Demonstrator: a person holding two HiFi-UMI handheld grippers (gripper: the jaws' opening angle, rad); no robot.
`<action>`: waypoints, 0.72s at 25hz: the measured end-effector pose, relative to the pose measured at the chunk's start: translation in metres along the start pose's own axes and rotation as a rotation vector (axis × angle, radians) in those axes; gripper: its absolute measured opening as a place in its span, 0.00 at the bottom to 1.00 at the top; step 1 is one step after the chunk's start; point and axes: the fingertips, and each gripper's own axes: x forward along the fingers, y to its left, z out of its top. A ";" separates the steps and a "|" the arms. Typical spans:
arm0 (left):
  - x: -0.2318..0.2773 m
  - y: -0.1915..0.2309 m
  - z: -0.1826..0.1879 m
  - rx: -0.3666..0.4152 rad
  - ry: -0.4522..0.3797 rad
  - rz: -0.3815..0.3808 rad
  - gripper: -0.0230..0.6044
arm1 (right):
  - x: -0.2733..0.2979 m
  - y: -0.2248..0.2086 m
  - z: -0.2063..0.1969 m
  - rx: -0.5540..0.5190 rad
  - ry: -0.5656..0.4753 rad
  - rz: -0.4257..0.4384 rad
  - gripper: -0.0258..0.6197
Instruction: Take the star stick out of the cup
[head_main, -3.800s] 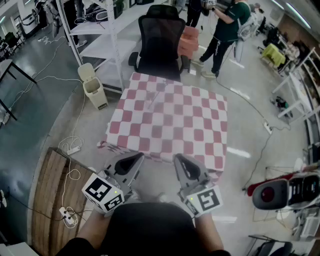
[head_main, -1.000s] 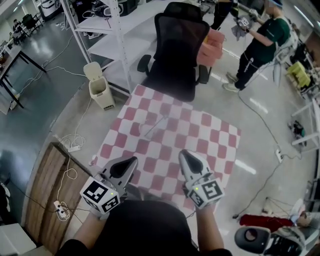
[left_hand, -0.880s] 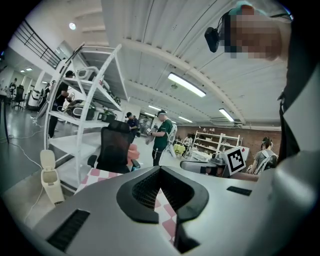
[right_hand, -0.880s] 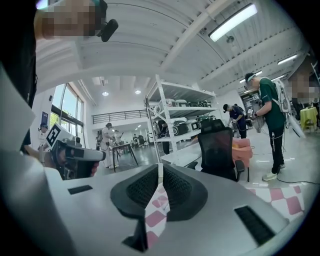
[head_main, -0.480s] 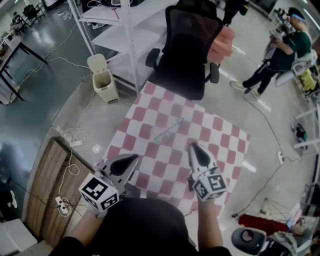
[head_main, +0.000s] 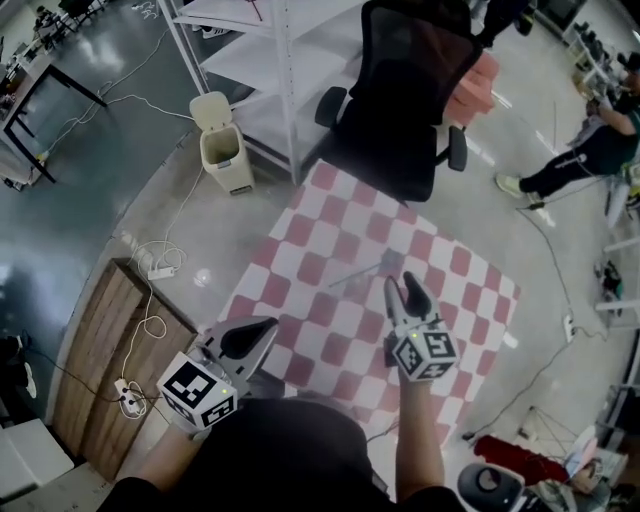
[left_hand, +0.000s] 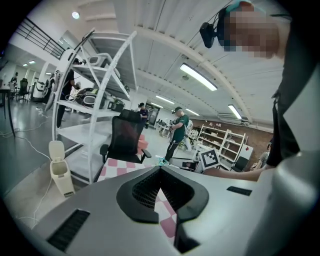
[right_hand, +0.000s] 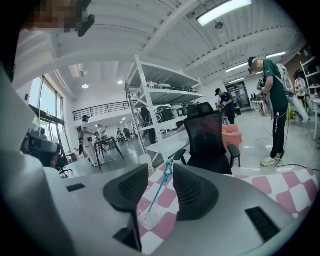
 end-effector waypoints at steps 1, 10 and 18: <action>0.000 0.004 -0.001 -0.006 0.003 0.005 0.10 | 0.007 -0.002 -0.002 0.005 0.006 0.001 0.28; -0.004 0.022 -0.012 -0.033 0.026 0.053 0.10 | 0.048 -0.008 -0.015 0.028 0.041 0.006 0.28; -0.008 0.026 -0.014 -0.043 0.021 0.073 0.10 | 0.059 -0.008 -0.021 0.011 0.062 0.016 0.13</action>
